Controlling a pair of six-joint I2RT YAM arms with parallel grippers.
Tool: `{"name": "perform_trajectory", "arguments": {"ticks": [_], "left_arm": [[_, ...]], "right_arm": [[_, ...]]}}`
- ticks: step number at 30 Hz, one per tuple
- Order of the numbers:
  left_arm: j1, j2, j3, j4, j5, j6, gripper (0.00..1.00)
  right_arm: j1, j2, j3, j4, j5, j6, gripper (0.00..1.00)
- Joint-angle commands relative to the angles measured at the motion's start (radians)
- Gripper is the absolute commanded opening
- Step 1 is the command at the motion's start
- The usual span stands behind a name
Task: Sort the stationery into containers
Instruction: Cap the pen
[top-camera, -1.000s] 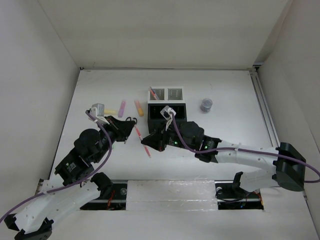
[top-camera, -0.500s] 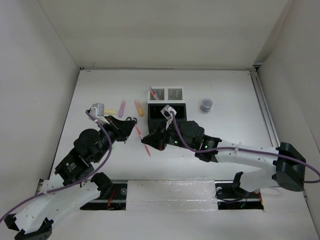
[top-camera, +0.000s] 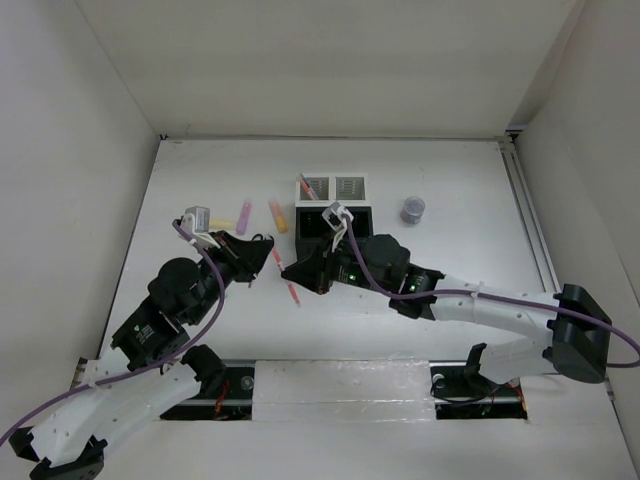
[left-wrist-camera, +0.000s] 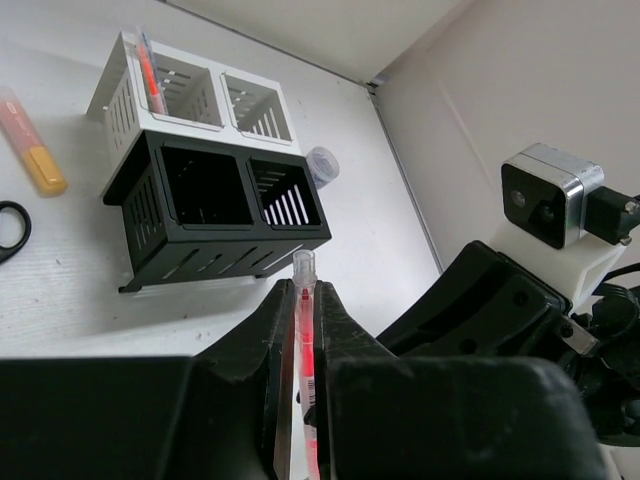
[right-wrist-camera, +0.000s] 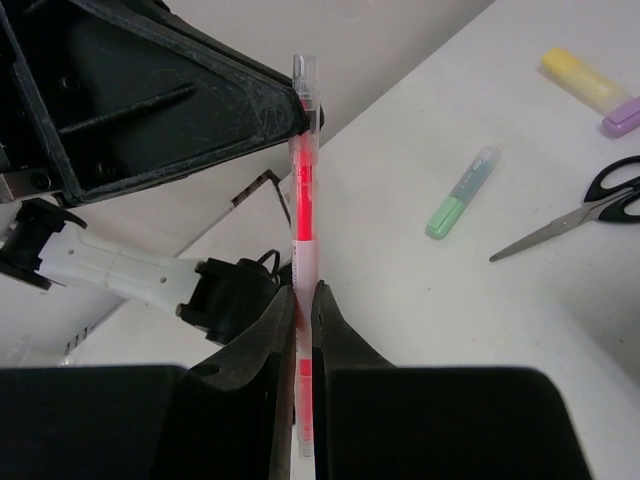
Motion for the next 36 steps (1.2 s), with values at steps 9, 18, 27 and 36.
{"name": "perform_trajectory", "arguments": {"ticks": [9, 18, 27, 36], "left_arm": [[-0.001, 0.020, -0.022, 0.035, 0.063, 0.040, 0.00], [-0.001, 0.042, -0.013, 0.023, 0.107, 0.068, 0.00], [-0.001, 0.042, -0.013, -0.040, 0.147, 0.077, 0.00], [-0.001, 0.051, -0.013, -0.060, 0.147, 0.068, 0.00]], "right_arm": [[-0.010, -0.007, 0.065, 0.148, -0.007, 0.015, 0.00], [-0.050, -0.036, 0.066, 0.227, -0.035, 0.121, 0.00], [-0.148, 0.018, 0.085, 0.394, -0.211, 0.268, 0.00], [-0.171, 0.107, 0.152, 0.476, -0.270, 0.345, 0.00]]}}
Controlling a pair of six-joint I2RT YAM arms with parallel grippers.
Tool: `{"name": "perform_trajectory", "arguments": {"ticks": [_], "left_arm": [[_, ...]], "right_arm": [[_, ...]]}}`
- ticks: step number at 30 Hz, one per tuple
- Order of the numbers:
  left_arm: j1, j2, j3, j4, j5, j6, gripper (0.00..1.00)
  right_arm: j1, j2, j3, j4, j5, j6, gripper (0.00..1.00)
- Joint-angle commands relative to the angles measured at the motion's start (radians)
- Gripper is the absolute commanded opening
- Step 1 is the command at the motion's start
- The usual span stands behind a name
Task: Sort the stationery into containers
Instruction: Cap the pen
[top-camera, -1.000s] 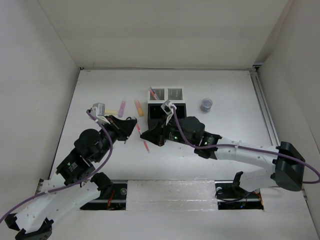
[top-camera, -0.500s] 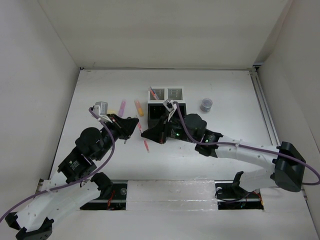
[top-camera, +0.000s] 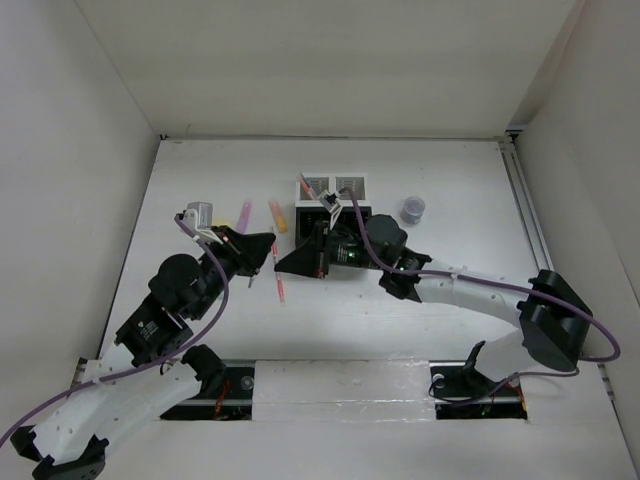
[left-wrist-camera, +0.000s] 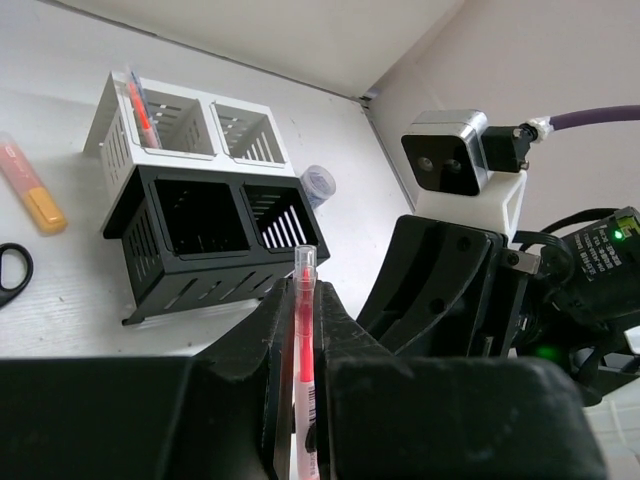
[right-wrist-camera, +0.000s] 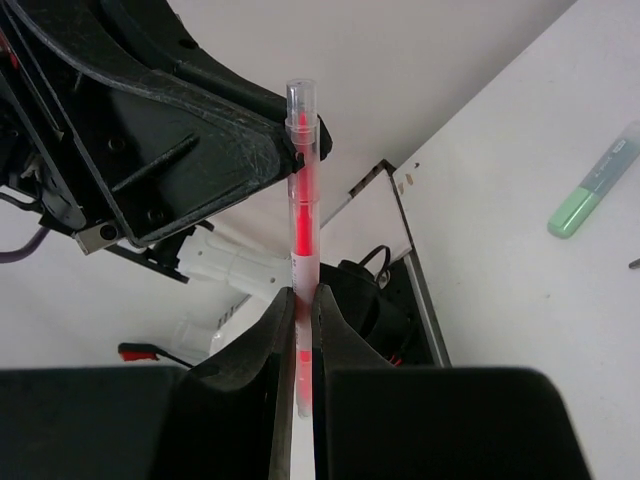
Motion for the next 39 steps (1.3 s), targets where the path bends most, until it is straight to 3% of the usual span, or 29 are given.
{"name": "perform_trajectory", "arguments": {"ticks": [1, 39], "left_arm": [[-0.016, 0.024, -0.008, -0.134, 0.114, 0.005, 0.00], [-0.016, 0.044, -0.017, -0.143, 0.114, -0.004, 0.00]], "right_arm": [[-0.033, -0.038, 0.106, 0.260, 0.056, 0.020, 0.00], [-0.156, 0.055, 0.323, 0.186, -0.042, 0.011, 0.00]]}}
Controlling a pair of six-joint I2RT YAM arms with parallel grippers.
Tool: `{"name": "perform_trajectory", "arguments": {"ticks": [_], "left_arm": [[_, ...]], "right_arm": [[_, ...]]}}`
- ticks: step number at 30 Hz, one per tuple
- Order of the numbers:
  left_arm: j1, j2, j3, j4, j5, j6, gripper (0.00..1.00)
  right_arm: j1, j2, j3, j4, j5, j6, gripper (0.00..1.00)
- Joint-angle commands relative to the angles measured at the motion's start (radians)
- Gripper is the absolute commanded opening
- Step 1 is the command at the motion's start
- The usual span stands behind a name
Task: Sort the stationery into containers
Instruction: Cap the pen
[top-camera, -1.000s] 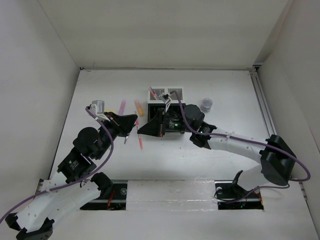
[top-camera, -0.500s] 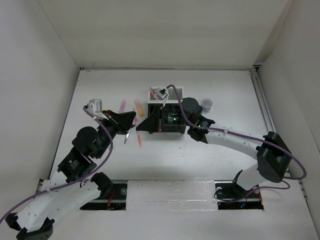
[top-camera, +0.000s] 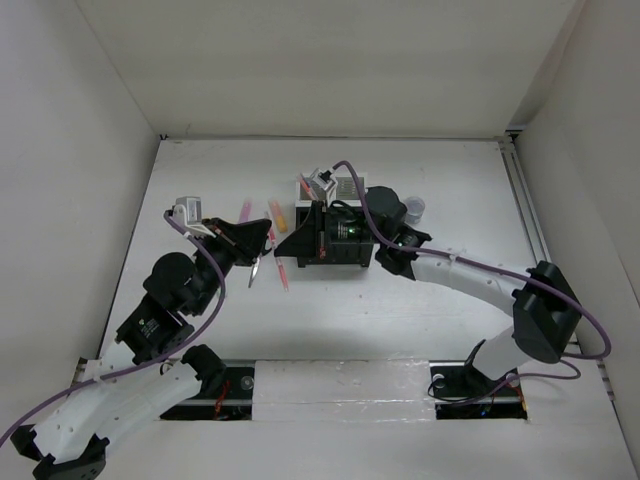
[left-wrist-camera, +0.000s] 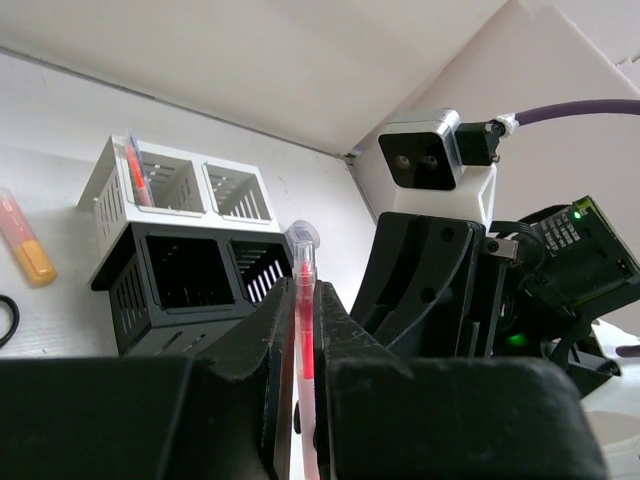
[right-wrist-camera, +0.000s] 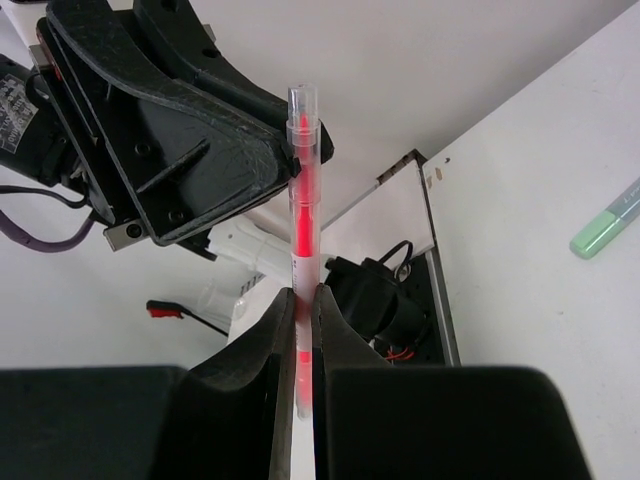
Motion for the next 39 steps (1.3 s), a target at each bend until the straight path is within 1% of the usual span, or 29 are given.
{"name": "perform_trajectory", "arguments": {"ticks": [1, 7, 11, 13, 16, 17, 18, 20, 23, 24, 26, 28, 29, 30, 32, 34, 36, 39], "left_arm": [[-0.021, 0.029, -0.025, -0.239, 0.163, 0.001, 0.00], [-0.021, 0.029, -0.025, -0.239, 0.163, 0.001, 0.00], [-0.021, 0.029, -0.025, -0.250, 0.140, 0.001, 0.00], [-0.021, 0.020, -0.016, -0.260, 0.117, -0.008, 0.00], [-0.021, 0.009, -0.007, -0.260, 0.117, -0.008, 0.00], [-0.021, 0.009, -0.007, -0.277, 0.108, -0.008, 0.00], [-0.021, 0.009, 0.019, -0.286, 0.108, -0.008, 0.00], [-0.021, 0.009, 0.028, -0.308, 0.099, 0.001, 0.00], [-0.021, 0.018, 0.059, -0.319, 0.067, 0.001, 0.00], [-0.021, 0.018, 0.074, -0.319, 0.051, 0.001, 0.03], [-0.021, 0.018, 0.099, -0.319, 0.033, 0.001, 0.24], [-0.021, 0.009, 0.125, -0.319, -0.013, 0.001, 0.40], [-0.021, 0.009, 0.137, -0.319, -0.033, 0.001, 0.54], [-0.021, 0.009, 0.151, -0.319, -0.048, 0.001, 0.59], [-0.021, 0.009, 0.185, -0.309, -0.082, 0.001, 0.63], [-0.021, 0.009, 0.205, -0.309, -0.101, 0.001, 0.72], [-0.021, 0.018, 0.228, -0.309, -0.111, 0.001, 0.72], [-0.021, 0.007, 0.228, -0.319, -0.111, 0.001, 0.73]], "right_arm": [[-0.060, -0.010, 0.162, 0.271, 0.165, -0.001, 0.00], [-0.060, 0.017, 0.210, 0.260, 0.165, 0.008, 0.00], [-0.042, 0.017, 0.201, 0.251, 0.120, -0.004, 0.00], [-0.027, 0.017, 0.192, 0.251, 0.070, -0.045, 0.00], [0.001, 0.017, 0.169, 0.188, -0.014, -0.128, 0.00], [0.013, 0.017, 0.159, 0.165, -0.014, -0.191, 0.00], [0.013, 0.017, 0.159, 0.119, -0.035, -0.225, 0.00], [0.024, 0.017, 0.138, 0.082, -0.045, -0.285, 0.00], [0.033, 0.042, 0.129, 0.082, -0.054, -0.297, 0.00], [0.045, 0.051, 0.129, 0.082, -0.054, -0.308, 0.00], [0.045, 0.076, 0.139, 0.073, -0.054, -0.308, 0.00], [0.054, 0.089, 0.139, 0.073, -0.045, -0.308, 0.00], [0.055, 0.090, 0.139, 0.064, -0.045, -0.308, 0.00], [0.055, 0.100, 0.149, 0.064, -0.045, -0.308, 0.00], [0.055, 0.109, 0.149, 0.064, -0.036, -0.308, 0.00], [0.055, 0.109, 0.158, 0.064, -0.025, -0.326, 0.00], [0.055, 0.109, 0.158, 0.051, 0.006, -0.342, 0.00], [0.044, 0.134, 0.179, 0.036, 0.006, -0.342, 0.00]]}}
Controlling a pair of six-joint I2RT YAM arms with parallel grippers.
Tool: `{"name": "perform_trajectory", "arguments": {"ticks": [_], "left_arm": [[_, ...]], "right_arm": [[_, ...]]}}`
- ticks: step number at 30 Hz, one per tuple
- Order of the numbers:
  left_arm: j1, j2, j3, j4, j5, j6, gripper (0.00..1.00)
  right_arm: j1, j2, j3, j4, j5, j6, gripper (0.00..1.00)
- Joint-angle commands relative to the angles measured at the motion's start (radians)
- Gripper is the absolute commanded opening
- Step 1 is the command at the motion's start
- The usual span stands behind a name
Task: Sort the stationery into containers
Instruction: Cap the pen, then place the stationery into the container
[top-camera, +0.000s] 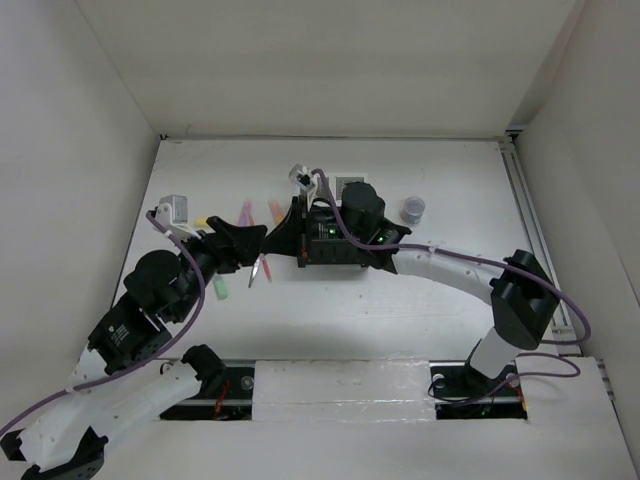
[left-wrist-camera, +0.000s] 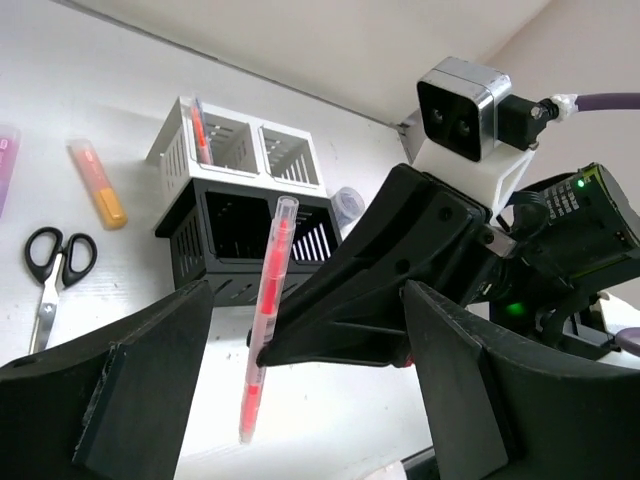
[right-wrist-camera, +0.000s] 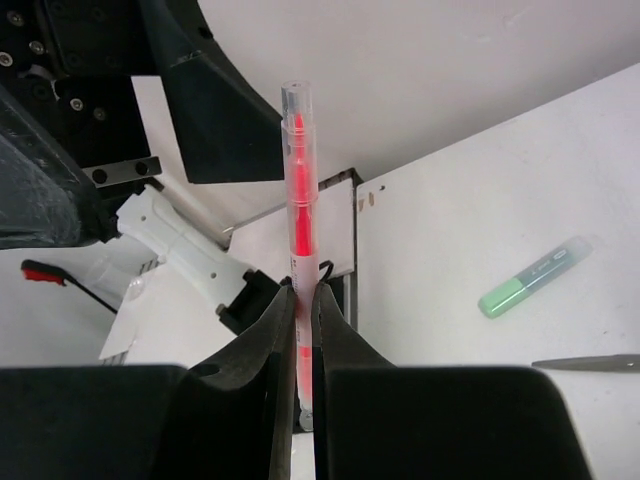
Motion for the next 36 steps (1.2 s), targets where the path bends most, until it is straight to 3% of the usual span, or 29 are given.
{"name": "perform_trajectory", "arguments": {"ticks": [1, 5, 11, 17, 19, 20, 28, 36], "left_arm": [[-0.003, -0.003, 0.032, -0.011, -0.036, 0.009, 0.73], [-0.003, -0.042, 0.032, -0.051, -0.062, 0.009, 0.73], [-0.003, -0.121, 0.025, -0.168, -0.205, -0.025, 0.79], [-0.003, -0.195, -0.070, -0.177, -0.229, -0.025, 0.86], [-0.003, -0.206, -0.071, -0.166, -0.229, -0.025, 0.92], [-0.003, -0.220, -0.087, -0.143, -0.229, -0.025, 1.00], [-0.003, -0.211, -0.107, -0.134, -0.202, -0.005, 1.00], [-0.003, -0.211, -0.107, -0.115, -0.183, 0.013, 1.00]], "right_arm": [[-0.002, 0.023, 0.060, 0.060, 0.024, -0.046, 0.00], [-0.040, 0.044, 0.092, 0.060, 0.038, -0.064, 0.00], [-0.154, 0.022, 0.069, 0.060, 0.202, -0.297, 0.00], [-0.269, 0.084, 0.135, -0.018, 0.253, -0.532, 0.00], [-0.320, 0.139, 0.174, -0.018, 0.253, -0.544, 0.00], [-0.337, 0.156, 0.187, -0.018, 0.253, -0.564, 0.00], [-0.406, 0.290, 0.262, -0.016, 0.202, -0.644, 0.00], [-0.395, 0.339, 0.274, 0.010, 0.190, -0.644, 0.00]]}}
